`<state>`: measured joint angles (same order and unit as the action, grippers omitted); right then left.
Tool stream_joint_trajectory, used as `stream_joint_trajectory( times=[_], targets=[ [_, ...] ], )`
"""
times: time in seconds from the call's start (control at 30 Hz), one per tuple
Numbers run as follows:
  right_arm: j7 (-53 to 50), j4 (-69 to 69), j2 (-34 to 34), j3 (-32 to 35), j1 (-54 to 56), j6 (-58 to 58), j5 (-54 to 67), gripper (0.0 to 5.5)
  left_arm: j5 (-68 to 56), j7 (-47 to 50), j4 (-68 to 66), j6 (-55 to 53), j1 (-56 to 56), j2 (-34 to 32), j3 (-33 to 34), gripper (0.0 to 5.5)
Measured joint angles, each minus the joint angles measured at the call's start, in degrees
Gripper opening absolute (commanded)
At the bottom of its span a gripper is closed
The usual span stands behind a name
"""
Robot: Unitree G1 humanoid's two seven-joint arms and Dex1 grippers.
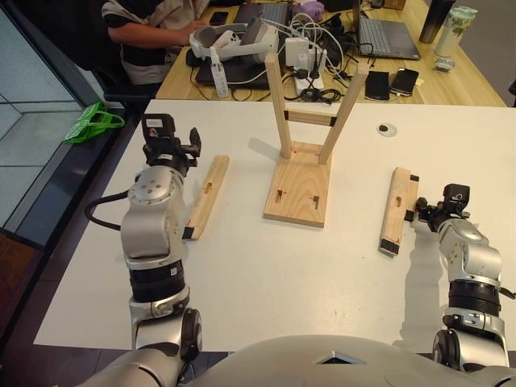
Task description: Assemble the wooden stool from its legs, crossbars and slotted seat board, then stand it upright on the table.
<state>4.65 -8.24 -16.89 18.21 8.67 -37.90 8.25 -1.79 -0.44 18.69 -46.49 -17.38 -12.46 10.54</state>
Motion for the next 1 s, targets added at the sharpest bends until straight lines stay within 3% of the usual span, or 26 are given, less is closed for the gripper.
stream_joint_trajectory(
  times=[0.33,0.6,1.0],
  targets=[
    [0.76,8.03,0.70,-5.47,-3.34,-3.31,-1.01,3.30,0.08,1.13,0.51,0.71,0.05,1.27,-0.85,3.25],
    [-0.23,12.09,1.98,-5.73,-2.76,-2.83,-0.61,3.30,0.66,1.49,0.68,1.10,0.04,1.45,-3.52,3.25],
    [1.95,11.83,3.42,-10.85,-3.36,-6.74,0.23,3.14,1.25,1.53,0.98,1.10,0.07,3.50,-6.04,3.25]
  ],
)
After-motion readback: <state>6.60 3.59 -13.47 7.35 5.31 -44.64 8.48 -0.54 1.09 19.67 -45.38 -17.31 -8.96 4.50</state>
